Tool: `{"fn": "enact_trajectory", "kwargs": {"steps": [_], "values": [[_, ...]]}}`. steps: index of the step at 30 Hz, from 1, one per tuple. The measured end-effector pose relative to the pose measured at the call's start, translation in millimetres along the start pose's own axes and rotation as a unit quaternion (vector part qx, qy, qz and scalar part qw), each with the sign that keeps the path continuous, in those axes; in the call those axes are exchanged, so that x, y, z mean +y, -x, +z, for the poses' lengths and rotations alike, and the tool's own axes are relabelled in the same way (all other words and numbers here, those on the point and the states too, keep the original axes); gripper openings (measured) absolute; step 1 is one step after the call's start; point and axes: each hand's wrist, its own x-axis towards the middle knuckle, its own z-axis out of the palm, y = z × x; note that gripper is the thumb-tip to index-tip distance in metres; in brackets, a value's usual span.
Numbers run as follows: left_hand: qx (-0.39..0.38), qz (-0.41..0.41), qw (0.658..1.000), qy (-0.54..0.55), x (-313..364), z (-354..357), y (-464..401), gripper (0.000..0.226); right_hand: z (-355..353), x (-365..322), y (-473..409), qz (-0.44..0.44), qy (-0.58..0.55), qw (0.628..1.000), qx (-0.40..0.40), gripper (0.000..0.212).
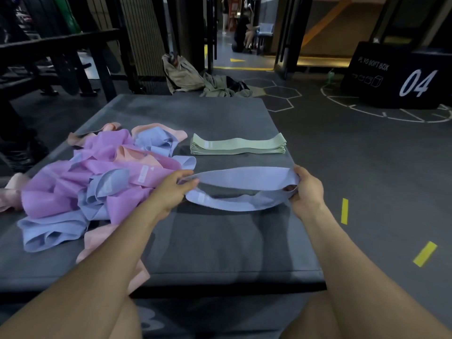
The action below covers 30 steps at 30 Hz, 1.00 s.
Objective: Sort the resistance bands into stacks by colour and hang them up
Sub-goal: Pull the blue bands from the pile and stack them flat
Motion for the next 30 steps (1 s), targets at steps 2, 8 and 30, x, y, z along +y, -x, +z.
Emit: {"fn": "enact_trajectory", "kwargs": {"steps": [2, 8, 30], "values": [[0.01, -0.024, 0.998, 0.064, 0.1, -2.8, 1.0, 0.035, -1.3, -0.1, -0.6, 0.026, -0.05, 0.998, 0.008, 0.018], [0.035, -0.073, 0.981, 0.175, 8.1, -1.3, 2.0, 0.01, 5.7, 2.3, 3.0, 0.043, -0.095, 0.995, 0.014, 0.014], [0.003, 0.005, 0.976, -0.217, -7.5, -20.3, 3.3, 0.021, -29.0, 9.6, -4.3, -0.111, 0.419, 0.899, -0.061, 0.008]]}}
